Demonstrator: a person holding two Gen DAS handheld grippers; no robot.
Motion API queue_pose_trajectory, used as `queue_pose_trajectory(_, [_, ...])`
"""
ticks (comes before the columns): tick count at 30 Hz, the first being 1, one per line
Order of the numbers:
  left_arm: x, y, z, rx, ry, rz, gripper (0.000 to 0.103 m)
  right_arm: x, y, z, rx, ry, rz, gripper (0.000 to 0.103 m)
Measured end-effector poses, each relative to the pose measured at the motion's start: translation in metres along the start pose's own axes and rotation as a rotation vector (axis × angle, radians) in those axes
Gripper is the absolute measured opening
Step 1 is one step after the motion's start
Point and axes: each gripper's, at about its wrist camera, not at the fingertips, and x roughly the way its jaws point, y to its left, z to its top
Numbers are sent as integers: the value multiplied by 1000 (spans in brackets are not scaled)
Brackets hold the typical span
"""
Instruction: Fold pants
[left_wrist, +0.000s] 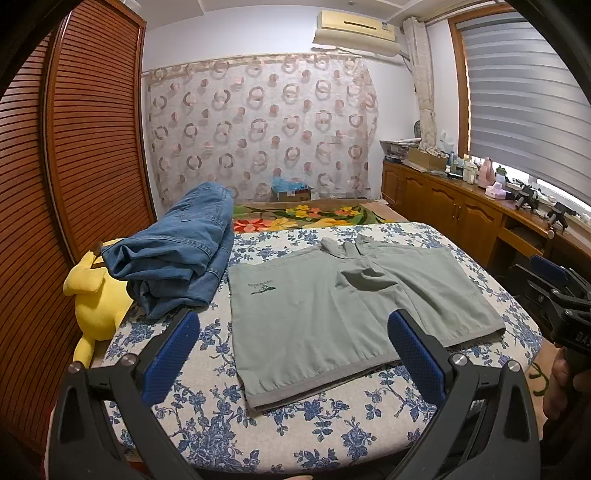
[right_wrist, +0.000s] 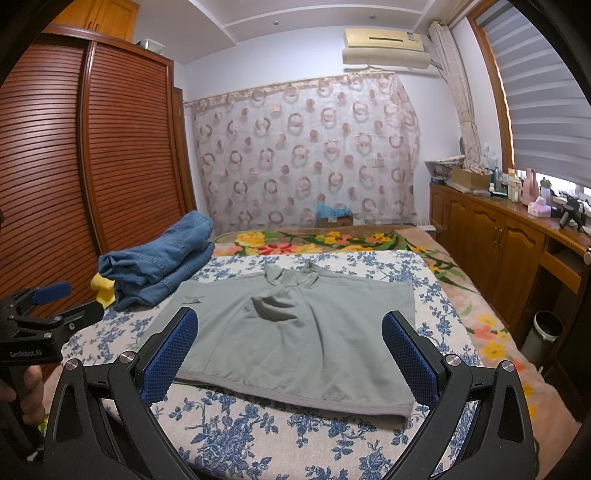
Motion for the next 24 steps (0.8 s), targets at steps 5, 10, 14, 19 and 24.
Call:
queue_pose_trajectory(5, [2, -1, 1, 0, -1, 0, 103, 0, -1, 0, 1, 0, 1, 102])
queue_pose_trajectory(10, [3, -3, 2, -3, 0, 0, 103, 0, -3, -1, 1, 0, 0, 102])
queue_pose_trajectory(14, [0, -9, 10, 0, 13, -6, 103, 2, 1, 1, 4, 7, -3, 102])
queue_pose_trajectory(19, [-5, -25, 11, 5, 41, -22, 103, 9, -8, -6, 16, 28, -7, 102])
queue_pose_trajectory(24, [14, -23, 6, 11, 74, -37, 103, 18, -21, -8, 23, 41, -16, 102])
